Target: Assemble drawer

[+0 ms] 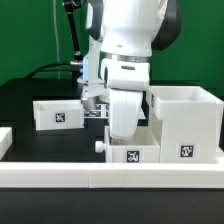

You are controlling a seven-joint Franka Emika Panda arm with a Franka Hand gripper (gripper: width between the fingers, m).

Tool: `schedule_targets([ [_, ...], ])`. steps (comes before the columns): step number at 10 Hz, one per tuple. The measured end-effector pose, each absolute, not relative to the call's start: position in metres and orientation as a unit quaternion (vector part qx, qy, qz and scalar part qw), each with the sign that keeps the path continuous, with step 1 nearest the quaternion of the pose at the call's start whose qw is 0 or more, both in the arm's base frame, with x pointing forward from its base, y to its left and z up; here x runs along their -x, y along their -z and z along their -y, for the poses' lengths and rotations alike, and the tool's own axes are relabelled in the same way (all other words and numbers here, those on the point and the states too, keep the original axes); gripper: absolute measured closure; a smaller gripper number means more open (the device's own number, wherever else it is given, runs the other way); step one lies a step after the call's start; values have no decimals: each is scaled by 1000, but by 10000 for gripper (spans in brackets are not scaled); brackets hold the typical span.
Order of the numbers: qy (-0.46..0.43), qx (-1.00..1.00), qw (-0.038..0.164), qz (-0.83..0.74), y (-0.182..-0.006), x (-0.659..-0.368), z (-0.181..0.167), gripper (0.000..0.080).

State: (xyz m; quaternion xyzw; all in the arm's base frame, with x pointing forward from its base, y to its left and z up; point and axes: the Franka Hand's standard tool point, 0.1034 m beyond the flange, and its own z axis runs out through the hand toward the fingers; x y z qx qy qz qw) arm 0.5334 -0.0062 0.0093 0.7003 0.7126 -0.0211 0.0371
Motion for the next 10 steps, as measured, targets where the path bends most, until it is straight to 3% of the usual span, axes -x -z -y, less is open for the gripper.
schedule_targets([
  [10,31,-702,35,-710,-9,-532,7,757],
])
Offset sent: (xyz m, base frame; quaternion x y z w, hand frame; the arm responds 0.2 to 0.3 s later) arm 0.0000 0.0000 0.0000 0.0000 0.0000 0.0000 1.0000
